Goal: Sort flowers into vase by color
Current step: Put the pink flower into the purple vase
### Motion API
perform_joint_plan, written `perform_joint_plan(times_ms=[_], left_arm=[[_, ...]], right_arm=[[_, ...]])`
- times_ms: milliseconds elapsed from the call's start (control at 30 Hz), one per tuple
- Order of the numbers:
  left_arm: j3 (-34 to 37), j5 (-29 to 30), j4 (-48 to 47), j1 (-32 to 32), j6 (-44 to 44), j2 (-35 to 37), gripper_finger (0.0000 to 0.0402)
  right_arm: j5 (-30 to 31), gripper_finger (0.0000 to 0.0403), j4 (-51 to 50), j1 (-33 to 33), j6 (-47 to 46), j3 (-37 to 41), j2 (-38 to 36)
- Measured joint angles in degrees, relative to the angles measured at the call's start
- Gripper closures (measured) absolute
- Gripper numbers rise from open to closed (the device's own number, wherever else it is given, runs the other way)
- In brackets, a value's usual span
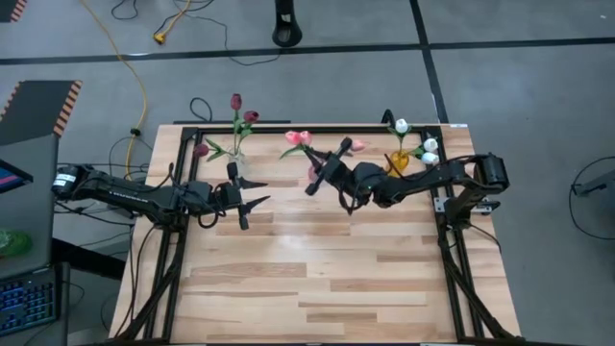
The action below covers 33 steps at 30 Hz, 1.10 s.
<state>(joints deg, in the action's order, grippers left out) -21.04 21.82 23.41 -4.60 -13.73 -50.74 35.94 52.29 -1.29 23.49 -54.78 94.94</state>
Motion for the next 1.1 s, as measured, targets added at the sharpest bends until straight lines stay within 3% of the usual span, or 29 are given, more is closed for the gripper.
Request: perform_joint_plan(times_ms=[233, 1100], left_arm=[[0.0, 0.02, 0.01, 0.0, -0.01, 0.0, 0.0255], [0.0, 1.46, 0.04, -0.01, -0.01, 0.0, 0.0255]], right_arm=[[-0.04, 0.037, -1.98, -1.06, -3.99, 0.0, 0.02], [0.02, 0.0352, -4.28, -1.01, -4.14, 0.0, 0.0]])
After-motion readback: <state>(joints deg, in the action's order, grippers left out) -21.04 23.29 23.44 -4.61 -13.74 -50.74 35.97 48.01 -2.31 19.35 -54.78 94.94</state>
